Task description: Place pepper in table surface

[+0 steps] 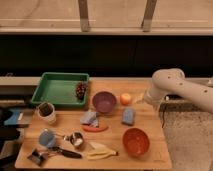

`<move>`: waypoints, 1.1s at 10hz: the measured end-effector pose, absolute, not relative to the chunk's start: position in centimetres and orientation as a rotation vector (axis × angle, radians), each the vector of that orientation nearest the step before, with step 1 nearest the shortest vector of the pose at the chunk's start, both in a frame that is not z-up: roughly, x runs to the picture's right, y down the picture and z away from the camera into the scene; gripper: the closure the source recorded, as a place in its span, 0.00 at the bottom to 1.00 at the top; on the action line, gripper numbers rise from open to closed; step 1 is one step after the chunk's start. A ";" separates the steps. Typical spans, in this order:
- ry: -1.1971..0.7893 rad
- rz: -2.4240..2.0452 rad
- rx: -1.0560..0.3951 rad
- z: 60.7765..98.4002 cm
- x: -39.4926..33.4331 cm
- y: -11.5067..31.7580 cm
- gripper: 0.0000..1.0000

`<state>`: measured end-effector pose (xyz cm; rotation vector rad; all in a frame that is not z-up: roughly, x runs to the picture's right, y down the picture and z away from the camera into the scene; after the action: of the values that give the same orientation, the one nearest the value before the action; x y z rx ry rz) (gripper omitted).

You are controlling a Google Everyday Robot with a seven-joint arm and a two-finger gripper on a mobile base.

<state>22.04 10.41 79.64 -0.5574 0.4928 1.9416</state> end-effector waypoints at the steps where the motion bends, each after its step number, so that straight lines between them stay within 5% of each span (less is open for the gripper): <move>1: 0.478 1.897 -0.565 79.8 20.2 10.0 0.21; 11: 0.214 1.114 -0.753 73.2 0.8 12.9 0.21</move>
<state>0.85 12.91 73.20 -0.7528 0.2137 1.1138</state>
